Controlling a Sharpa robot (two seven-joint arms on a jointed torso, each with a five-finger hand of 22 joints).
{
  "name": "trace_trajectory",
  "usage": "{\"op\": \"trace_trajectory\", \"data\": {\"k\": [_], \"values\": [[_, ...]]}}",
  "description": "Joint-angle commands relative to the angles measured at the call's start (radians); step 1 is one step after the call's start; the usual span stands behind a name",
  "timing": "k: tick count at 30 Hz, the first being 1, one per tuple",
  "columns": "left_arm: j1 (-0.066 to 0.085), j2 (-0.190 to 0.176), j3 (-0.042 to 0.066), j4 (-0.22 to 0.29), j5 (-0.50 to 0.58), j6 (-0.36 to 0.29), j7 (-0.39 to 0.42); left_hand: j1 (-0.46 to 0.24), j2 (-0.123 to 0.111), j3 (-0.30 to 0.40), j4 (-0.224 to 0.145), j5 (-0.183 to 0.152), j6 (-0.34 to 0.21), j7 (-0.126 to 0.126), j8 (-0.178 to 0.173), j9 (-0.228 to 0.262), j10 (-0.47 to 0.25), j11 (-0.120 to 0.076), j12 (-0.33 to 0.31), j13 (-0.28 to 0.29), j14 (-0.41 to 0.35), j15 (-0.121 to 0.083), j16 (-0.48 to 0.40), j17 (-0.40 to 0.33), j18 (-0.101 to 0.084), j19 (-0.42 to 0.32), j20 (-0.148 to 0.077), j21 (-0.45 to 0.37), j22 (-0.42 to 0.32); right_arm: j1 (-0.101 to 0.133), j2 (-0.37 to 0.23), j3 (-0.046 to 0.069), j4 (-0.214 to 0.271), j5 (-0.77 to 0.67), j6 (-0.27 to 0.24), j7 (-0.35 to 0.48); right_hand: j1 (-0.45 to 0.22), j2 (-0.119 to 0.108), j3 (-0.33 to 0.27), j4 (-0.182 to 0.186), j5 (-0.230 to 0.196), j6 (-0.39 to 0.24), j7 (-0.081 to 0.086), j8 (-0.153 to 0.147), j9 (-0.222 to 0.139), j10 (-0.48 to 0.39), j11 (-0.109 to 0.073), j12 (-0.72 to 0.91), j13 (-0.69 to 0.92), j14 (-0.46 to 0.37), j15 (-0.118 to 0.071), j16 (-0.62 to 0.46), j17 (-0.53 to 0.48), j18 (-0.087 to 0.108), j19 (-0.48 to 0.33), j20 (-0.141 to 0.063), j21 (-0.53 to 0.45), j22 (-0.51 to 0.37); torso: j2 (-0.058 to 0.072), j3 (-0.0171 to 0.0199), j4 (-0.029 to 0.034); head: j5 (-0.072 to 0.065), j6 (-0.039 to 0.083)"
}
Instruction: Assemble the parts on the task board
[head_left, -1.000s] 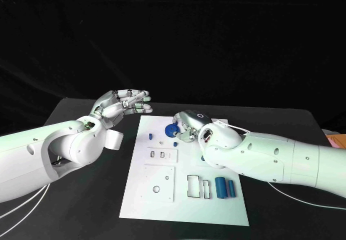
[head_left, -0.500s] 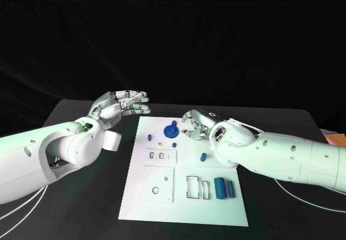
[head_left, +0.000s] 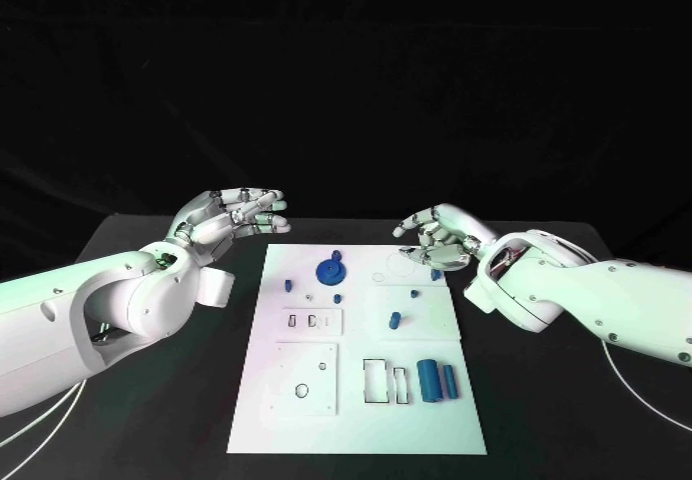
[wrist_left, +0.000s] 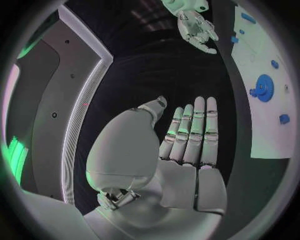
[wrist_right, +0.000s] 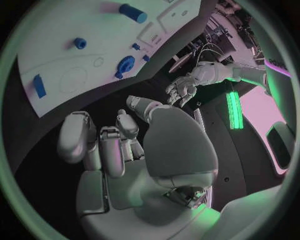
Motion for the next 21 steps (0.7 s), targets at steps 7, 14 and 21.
{"op": "trace_trajectory", "data": {"k": [7,14,21], "values": [[0.001,0.012,0.0,-0.019,-0.002,0.027,0.011,-0.001,0.008,0.004,0.004,0.004,-0.007,0.053,-0.004,0.001,-0.006,0.0,-0.007,0.001,-0.007,-0.003,0.006,0.001,0.013,-0.005,0.002,-0.006,-0.002,-0.03,-0.086,-0.002,0.005,0.003,0.087,0.096,0.02,-0.02,0.009,-0.015,-0.004,0.011,-0.007,-0.004,0.01,-0.141,-0.006,-0.149,-0.178,0.033,0.001,-0.051,0.093,0.029,-0.047,-0.004,-0.11,-0.112,-0.014,0.0049,-0.0191,-0.023,0.001],[0.0,0.021,-0.001,-0.031,-0.008,0.034,0.012,0.0,0.007,0.005,0.003,0.004,-0.007,0.052,-0.004,0.001,-0.006,0.0,-0.006,0.001,-0.007,-0.003,0.006,0.002,0.013,-0.005,0.002,-0.006,-0.002,-0.06,-0.101,-0.003,-0.037,-0.091,0.091,0.086,0.008,-0.055,-0.016,-0.014,-0.005,0.004,-0.02,-0.01,0.014,-0.118,-0.017,-0.157,-0.198,0.052,-0.009,-0.027,0.133,0.018,-0.014,-0.012,-0.071,-0.062,-0.016,0.0089,-0.021,-0.027,-0.001],[-0.001,0.023,-0.001,-0.037,-0.009,0.035,0.011,0.0,0.007,0.005,0.003,0.004,-0.007,0.052,-0.004,0.001,-0.006,0.0,-0.006,0.001,-0.007,-0.003,0.006,0.002,0.013,-0.005,0.002,-0.006,-0.002,-0.08,-0.084,-0.003,-0.088,-0.141,0.077,0.055,0.011,-0.056,-0.051,-0.008,-0.007,-0.011,-0.037,-0.023,0.02,0.069,-0.033,0.024,-0.003,0.1,-0.024,0.047,0.255,-0.019,0.068,-0.028,0.085,0.116,-0.014,0.0097,-0.0196,-0.027,0.0]]}}
